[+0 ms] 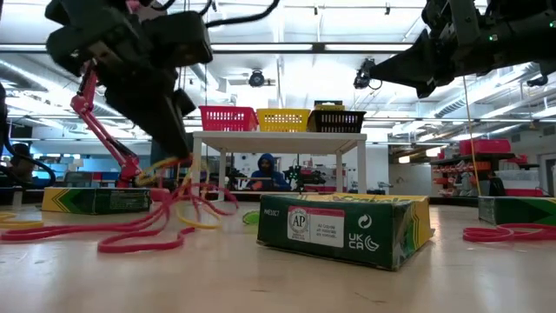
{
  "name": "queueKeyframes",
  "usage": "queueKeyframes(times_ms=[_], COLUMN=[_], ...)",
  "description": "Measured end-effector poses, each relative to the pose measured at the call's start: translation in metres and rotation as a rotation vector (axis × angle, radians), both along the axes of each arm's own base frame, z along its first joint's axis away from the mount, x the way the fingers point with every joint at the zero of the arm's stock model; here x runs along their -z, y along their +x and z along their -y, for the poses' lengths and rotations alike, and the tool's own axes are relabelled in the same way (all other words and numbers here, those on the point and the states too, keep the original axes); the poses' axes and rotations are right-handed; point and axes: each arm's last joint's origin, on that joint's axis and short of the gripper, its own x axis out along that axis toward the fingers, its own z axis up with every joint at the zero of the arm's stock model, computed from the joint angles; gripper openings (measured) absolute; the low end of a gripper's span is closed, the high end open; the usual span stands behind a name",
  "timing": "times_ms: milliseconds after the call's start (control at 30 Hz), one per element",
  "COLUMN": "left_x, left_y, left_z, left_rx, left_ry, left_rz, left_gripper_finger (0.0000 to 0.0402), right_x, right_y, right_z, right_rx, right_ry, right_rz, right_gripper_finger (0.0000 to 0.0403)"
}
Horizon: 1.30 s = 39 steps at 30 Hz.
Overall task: Pick & Place Office Desk Supplies
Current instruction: Put the yellow rubber band into the red bin on the shelf
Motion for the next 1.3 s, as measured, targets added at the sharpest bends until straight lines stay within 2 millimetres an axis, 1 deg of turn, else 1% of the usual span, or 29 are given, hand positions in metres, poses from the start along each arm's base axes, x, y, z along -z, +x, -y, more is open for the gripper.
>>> queueKeyframes(times_ms=[100,267,333,433,533,633,767,933,1033,1167,1300], left_x=[-0.007,-0.006,-0.005,-0.004,-0.004,-0.004,-0.002,0.013,0.025,0.034,0.037], left_y=[-0.001,-0.002,-0.003,-0.004,-0.004,-0.003,-0.001,0.007,0.010,0.013,0.014], left_z=[-0.001,-0.002,-0.002,-0.002,-0.003,-0.004,-0.009,-0.017,-0.021,-0.023,-0.024], left_rx=[-0.036,-0.024,-0.015,-0.006,-0.028,-0.083,-0.134,-0.160,-0.168,-0.161,-0.151], left_ry=[0.000,0.013,0.026,0.027,0.029,0.014,-0.013,-0.049,-0.029,-0.043,-0.048], left_rz=[0.033,0.020,0.002,-0.003,-0.004,0.005,0.000,-0.062,-0.100,-0.129,-0.146], left_gripper_finger=[0.0021,0.0038,0.0033,0.0009,0.0008,0.0024,0.0068,0.0126,0.0150,0.0154,0.0128], right_x=[0.000,0.000,0.000,0.000,0.000,0.000,0.000,0.000,0.000,0.000,0.000], right_y=[0.000,0.000,0.000,0.000,0.000,0.000,0.000,0.000,0.000,0.000,0.000], right_z=[0.000,0.000,0.000,0.000,0.000,0.000,0.000,0.000,0.000,0.000,0.000], right_rx=[0.000,0.000,0.000,0.001,0.000,0.001,0.001,0.001,0.003,0.002,0.002], right_ry=[0.000,-0.001,-0.001,0.004,0.005,0.005,0.006,0.014,0.023,0.023,0.023], right_rz=[-0.001,-0.003,-0.003,-0.002,-0.002,-0.001,-0.001,0.003,0.006,0.006,0.005], right_gripper_finger=[0.0005,0.0005,0.0005,0.0005,0.0005,0.0005,0.0005,0.0005,0.0005,0.0005,0.0005])
